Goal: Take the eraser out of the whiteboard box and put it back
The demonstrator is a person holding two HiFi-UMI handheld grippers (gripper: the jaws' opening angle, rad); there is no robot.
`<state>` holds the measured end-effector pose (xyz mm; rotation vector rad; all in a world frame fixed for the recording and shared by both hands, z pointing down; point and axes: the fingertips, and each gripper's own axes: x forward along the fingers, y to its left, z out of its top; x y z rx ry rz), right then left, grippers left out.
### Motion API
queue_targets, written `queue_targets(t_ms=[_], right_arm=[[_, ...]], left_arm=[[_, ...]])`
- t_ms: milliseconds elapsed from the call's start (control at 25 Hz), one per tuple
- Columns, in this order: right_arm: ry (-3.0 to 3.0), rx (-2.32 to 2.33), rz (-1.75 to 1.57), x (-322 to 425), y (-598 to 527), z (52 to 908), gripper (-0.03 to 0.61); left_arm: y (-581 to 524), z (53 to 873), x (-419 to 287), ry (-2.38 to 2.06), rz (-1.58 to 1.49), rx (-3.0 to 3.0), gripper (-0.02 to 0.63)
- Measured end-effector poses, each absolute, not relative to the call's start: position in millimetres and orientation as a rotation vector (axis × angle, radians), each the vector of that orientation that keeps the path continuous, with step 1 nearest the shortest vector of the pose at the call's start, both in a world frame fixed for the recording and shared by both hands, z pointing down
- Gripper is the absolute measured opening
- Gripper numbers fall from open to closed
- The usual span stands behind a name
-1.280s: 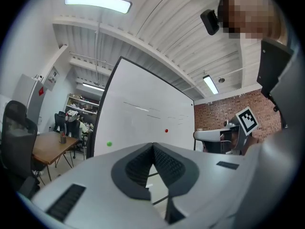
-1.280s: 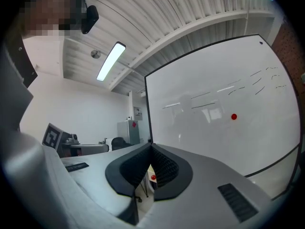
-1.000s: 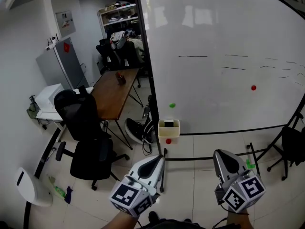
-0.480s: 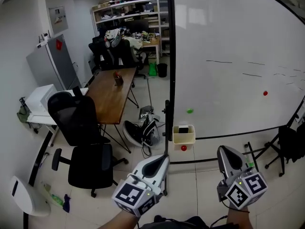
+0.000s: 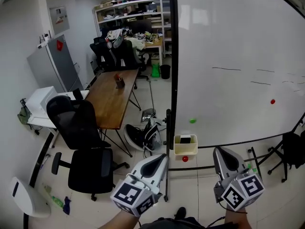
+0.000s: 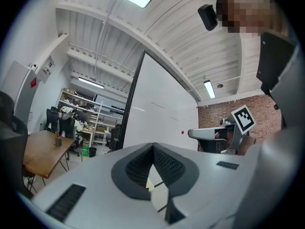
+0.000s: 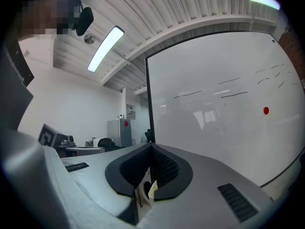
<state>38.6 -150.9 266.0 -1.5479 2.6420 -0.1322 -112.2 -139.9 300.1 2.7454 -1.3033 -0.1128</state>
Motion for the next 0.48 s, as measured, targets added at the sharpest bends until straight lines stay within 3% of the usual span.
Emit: queue_targets(t_ms=[480], right_arm=[[2.687, -1.461, -0.144, 42, -251, 272, 0.015]], left_arm=[[-237, 294, -102, -1.405, -0.075, 2.737, 0.028]])
